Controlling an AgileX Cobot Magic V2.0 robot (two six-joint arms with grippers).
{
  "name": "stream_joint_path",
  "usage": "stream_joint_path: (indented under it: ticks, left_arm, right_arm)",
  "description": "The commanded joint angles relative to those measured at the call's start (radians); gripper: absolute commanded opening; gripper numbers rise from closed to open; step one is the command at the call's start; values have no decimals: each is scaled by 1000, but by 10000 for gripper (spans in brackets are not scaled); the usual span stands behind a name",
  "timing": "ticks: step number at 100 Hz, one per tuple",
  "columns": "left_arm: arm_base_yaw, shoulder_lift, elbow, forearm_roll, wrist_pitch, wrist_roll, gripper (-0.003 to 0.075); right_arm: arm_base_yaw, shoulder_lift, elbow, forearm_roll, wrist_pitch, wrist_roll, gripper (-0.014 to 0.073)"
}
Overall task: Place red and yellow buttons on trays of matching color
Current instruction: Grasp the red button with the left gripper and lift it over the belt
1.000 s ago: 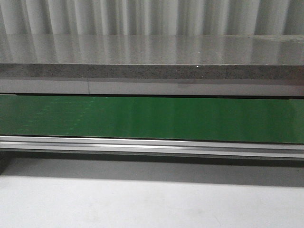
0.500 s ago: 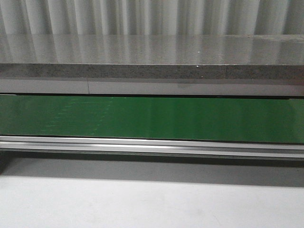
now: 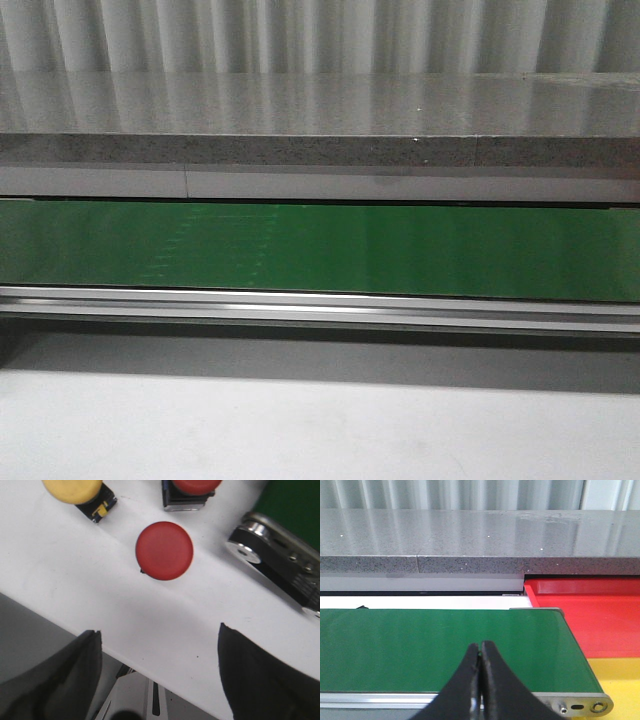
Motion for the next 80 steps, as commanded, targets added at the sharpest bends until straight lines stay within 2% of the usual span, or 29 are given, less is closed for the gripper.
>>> stream_joint_path:
  ticks: [1,38,46,52,70,80]
  left_arm:
    - [6,36,-32,-18,-48,6,482]
    - [6,234,-54,-60,-209,6,481]
    - [6,254,-64,-70,-233,6,456]
    - [6,259,-64,-72,-248,6,393]
    - [6,261,-64,-72,-269,6,143]
    - [6,253,-64,-72,-260,6,76]
  right_arm:
    - [-2,-8,-20,1,-74,-9,-65]
    - [-2,-8,-20,1,-74,-9,-65]
    - [-2,-8,-20,1,-74,-9,-65]
    - [-2,-8,-20,1,-74,-9,-65]
    - [-2,-8,-20,1,-74,-9,-65]
    - [-2,-8,-20,1,-74,-9,-65]
